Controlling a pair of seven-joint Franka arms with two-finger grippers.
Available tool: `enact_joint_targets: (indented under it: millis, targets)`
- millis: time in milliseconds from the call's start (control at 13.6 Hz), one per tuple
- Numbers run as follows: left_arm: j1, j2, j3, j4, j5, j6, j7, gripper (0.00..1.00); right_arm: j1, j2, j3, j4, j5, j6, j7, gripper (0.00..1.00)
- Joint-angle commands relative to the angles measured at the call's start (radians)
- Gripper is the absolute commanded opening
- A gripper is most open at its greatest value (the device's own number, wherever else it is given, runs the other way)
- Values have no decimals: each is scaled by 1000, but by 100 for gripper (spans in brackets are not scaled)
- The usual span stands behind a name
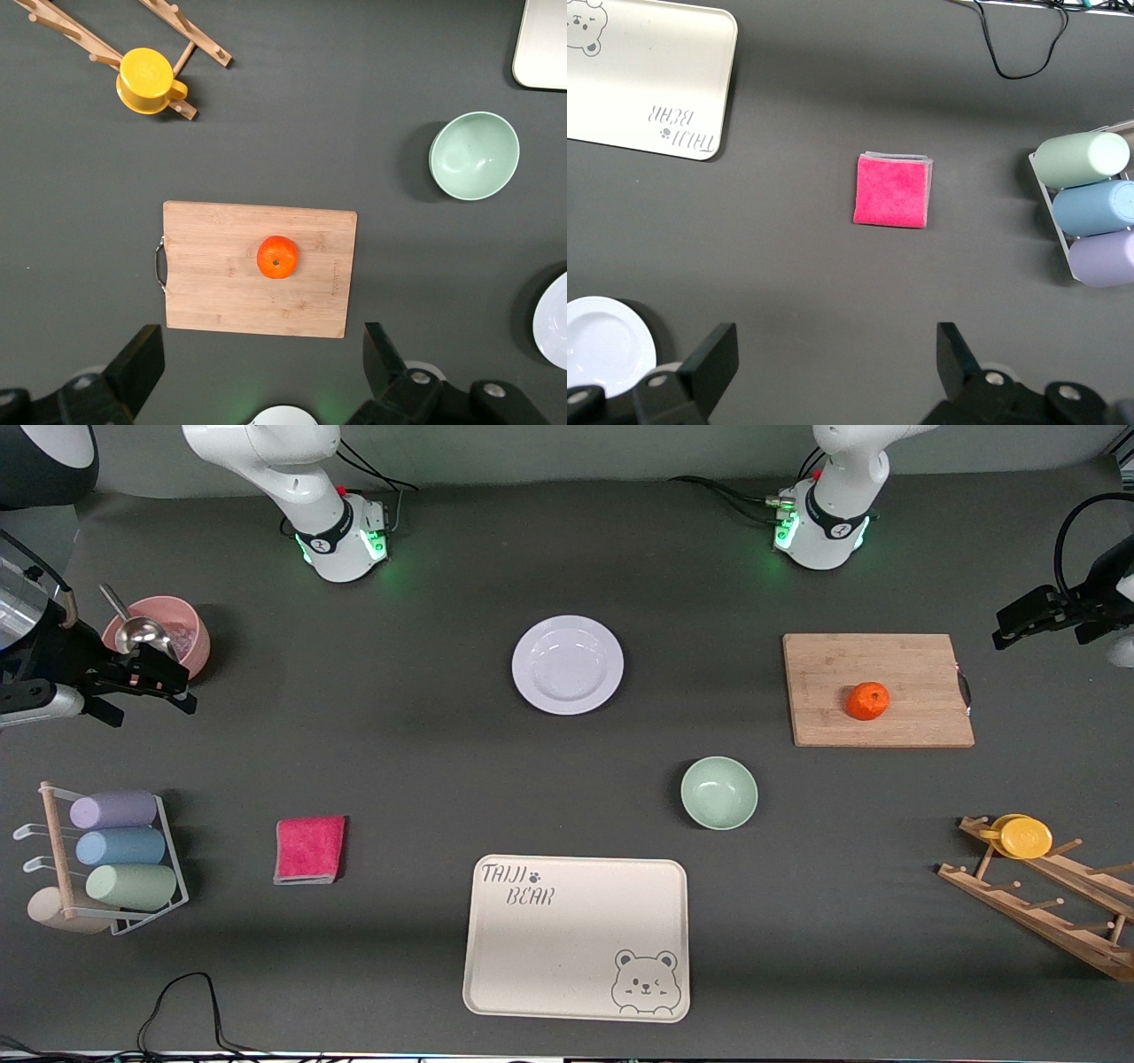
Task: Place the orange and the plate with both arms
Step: 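Lower the left gripper onto the orange while the right gripper reaches forward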
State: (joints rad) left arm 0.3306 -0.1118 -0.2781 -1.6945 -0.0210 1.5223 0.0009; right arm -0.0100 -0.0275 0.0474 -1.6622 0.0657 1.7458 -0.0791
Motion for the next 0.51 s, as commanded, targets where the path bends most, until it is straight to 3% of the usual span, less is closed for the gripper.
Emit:
enact_joint_targets:
  millis: [0,220,440]
  targets:
    - [-1,-12,5,0,0,-19,4,100,5,-17,0,-13,-3,11,22,99]
    - [-13,-14,2,-66,1,-8,4,100,5,-17,0,-13,-3,11,22,99]
    - [-18,-32,-3,-279,7,124,4,100,5,-12,2,-14,2,11,24,99]
